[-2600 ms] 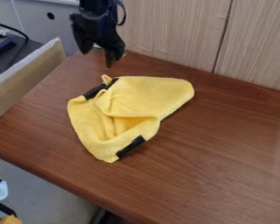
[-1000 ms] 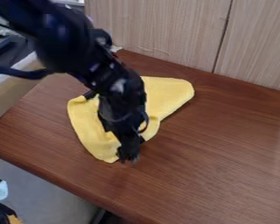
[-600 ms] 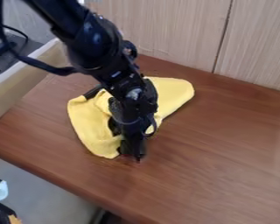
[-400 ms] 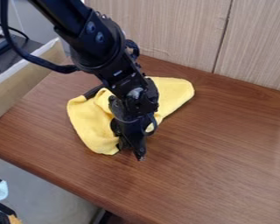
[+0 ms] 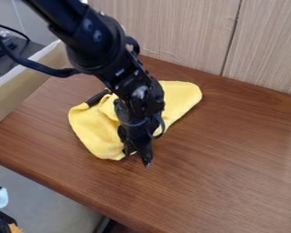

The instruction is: Fold the cloth from bottom right to top left

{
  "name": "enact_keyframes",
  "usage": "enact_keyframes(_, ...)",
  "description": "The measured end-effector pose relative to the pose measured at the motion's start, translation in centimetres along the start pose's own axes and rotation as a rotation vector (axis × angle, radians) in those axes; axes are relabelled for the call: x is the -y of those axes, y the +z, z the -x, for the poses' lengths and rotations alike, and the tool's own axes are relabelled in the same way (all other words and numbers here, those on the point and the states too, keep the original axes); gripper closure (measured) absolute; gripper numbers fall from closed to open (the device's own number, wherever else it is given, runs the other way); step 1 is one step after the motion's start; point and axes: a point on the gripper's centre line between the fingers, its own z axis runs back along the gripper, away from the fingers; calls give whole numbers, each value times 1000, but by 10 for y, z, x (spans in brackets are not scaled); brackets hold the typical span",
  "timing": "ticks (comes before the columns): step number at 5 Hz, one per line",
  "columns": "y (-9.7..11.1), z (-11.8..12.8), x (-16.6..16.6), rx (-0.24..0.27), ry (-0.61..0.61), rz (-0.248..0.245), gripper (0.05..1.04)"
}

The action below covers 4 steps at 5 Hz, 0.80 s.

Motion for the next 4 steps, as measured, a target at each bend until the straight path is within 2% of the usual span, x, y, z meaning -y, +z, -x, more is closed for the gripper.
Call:
enact_keyframes(1,20,-4,-6,45,22,-7,1000)
enact_keyframes(2,32,-9,-20,65,67,-15,1000)
enact_keyframes(3,43,-24,-40,101,124,-15,1000)
enact_keyframes(4,46,-43,-64,113,179,-19,1000)
